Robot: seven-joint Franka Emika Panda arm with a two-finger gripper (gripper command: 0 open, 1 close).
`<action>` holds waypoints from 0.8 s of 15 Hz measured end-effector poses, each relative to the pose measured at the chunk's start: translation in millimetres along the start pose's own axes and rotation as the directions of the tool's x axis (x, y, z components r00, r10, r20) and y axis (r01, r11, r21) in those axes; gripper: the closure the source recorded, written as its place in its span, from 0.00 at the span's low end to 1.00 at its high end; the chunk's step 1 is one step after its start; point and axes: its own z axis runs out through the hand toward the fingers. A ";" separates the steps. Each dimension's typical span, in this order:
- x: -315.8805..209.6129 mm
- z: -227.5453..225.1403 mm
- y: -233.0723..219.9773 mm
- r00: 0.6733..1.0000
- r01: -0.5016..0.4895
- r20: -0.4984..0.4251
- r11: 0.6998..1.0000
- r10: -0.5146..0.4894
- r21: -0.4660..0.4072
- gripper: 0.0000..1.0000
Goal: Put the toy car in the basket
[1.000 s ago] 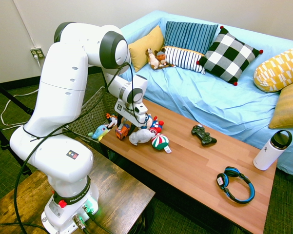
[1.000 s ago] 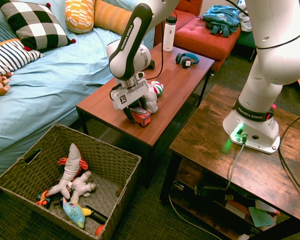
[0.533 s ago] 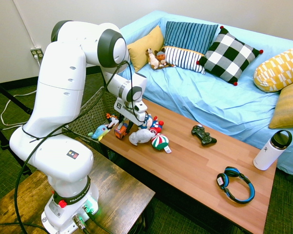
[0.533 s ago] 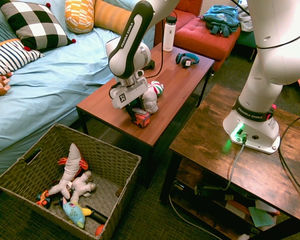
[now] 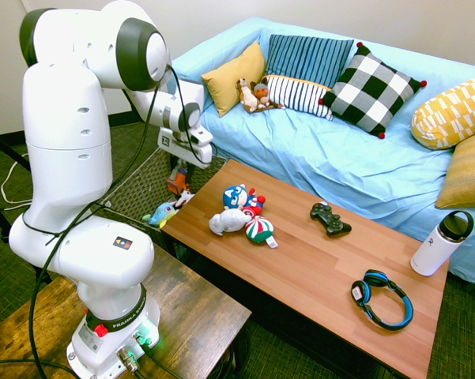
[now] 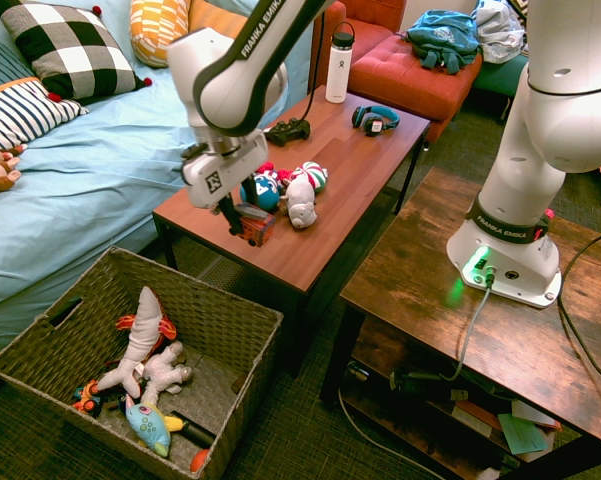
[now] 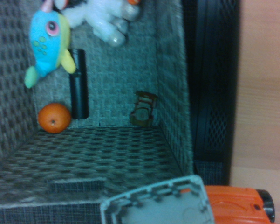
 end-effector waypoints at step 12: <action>-12.3 -9.5 -147.4 0.996 0.094 0.013 0.992 -0.093 -0.080 0.00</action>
